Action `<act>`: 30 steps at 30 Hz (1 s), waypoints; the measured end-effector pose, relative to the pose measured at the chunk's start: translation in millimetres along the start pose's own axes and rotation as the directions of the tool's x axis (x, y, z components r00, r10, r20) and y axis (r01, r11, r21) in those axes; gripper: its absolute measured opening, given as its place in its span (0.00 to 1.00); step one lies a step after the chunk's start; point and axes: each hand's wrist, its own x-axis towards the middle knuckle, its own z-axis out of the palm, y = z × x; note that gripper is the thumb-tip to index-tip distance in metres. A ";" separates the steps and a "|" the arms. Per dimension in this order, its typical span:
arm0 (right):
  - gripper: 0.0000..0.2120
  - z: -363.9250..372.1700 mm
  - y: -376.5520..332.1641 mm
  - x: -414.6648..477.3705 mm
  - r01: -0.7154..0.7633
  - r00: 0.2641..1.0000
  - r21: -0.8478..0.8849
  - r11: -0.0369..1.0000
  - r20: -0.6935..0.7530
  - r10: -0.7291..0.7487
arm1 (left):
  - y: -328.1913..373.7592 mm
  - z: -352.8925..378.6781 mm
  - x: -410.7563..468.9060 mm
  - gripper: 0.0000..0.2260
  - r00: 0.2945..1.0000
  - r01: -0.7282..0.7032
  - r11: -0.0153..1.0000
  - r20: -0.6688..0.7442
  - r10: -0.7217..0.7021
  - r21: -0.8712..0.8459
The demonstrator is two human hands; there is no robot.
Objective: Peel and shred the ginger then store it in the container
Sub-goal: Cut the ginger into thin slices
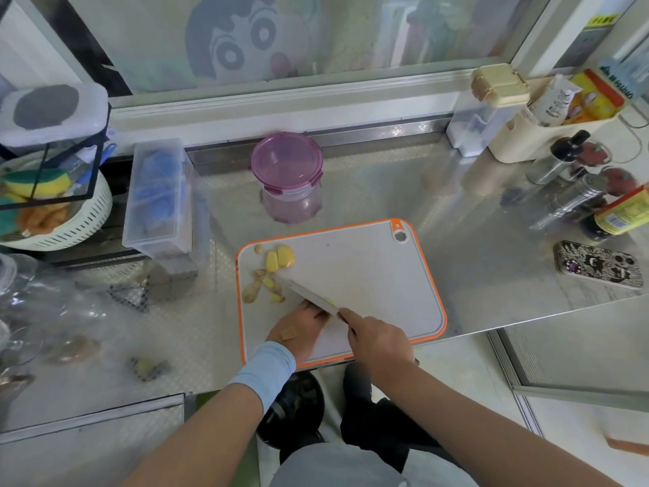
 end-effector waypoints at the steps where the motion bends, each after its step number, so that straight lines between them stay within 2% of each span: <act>1: 0.18 0.2 -0.4 -1.1 -0.002 1.000 -0.008 1.000 0.006 0.002 | 1.3 0.0 -0.7 0.28 1.000 -0.008 1.000 -0.005 0.008 0.001; 3: 0.19 2.3 1.9 -2.8 -0.004 1.000 -0.027 1.000 0.013 0.004 | 0.7 3.3 -1.5 0.28 1.000 -0.016 1.000 -0.017 0.016 0.014; 8: 0.21 5.6 9.9 -5.5 -0.038 0.999 -0.022 0.999 0.033 0.039 | -1.1 4.2 1.2 0.22 0.998 -0.029 0.999 -0.056 0.031 0.041; 13: 0.19 3.8 9.3 -5.6 -0.041 0.999 0.045 0.998 0.008 0.040 | -5.2 1.1 -1.1 0.22 0.996 -0.059 0.998 -0.073 0.057 -0.034; 19: 0.19 -5.9 15.1 3.7 -0.099 0.995 0.171 0.980 -0.018 0.103 | -20.6 -5.3 -2.8 0.29 0.988 -0.152 0.986 -0.046 0.150 -0.060; 24: 0.19 -4.9 10.8 0.0 -0.064 0.998 0.166 0.984 0.008 0.063 | -18.5 -2.6 1.6 0.23 0.993 -0.108 0.993 -0.046 0.105 -0.054; 30: 0.19 -3.1 9.5 0.5 -0.057 0.998 0.166 0.984 0.010 0.056 | -15.7 -6.5 -2.9 0.23 0.992 -0.103 0.990 -0.089 0.095 -0.099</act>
